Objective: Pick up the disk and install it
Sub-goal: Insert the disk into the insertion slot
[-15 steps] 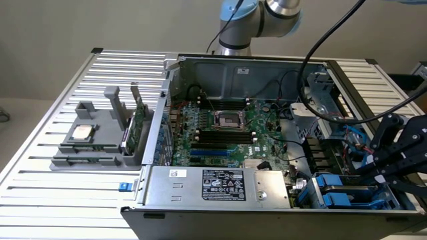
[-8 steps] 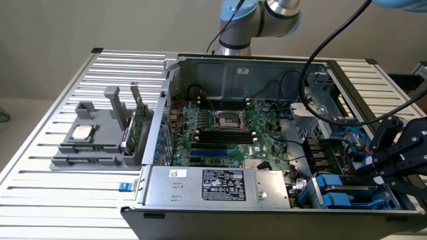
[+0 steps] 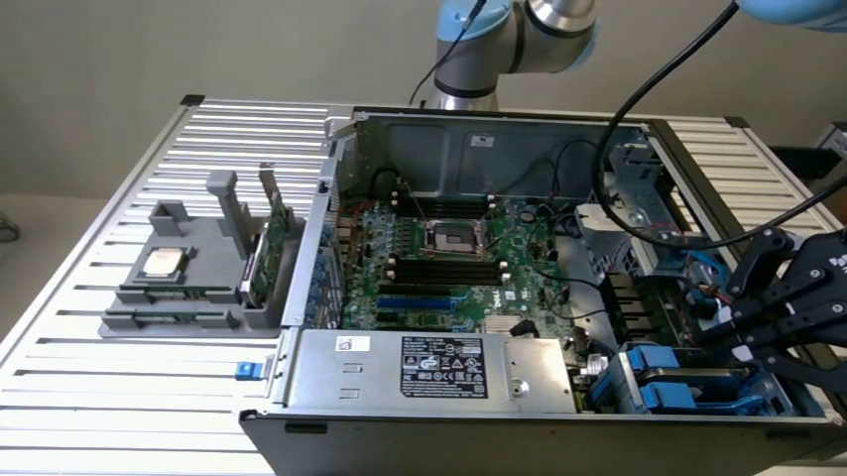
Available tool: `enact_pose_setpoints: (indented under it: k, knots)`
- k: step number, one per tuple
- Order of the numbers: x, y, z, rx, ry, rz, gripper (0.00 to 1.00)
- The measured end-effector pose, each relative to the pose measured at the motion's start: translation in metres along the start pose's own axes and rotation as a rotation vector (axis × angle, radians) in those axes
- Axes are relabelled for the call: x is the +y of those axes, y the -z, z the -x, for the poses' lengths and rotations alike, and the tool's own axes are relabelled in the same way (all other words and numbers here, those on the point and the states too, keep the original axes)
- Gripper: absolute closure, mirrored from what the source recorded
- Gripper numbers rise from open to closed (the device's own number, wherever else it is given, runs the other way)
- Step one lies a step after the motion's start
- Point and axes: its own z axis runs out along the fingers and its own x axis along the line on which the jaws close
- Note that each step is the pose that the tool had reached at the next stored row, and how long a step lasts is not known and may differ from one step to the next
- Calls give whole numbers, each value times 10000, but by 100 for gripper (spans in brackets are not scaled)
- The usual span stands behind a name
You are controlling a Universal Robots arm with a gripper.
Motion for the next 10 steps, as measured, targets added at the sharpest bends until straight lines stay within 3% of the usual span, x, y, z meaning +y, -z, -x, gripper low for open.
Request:
enact_pose_setpoints:
  k: [10]
  knots:
    - [2, -1, -22, 98, -257, 52, 83]
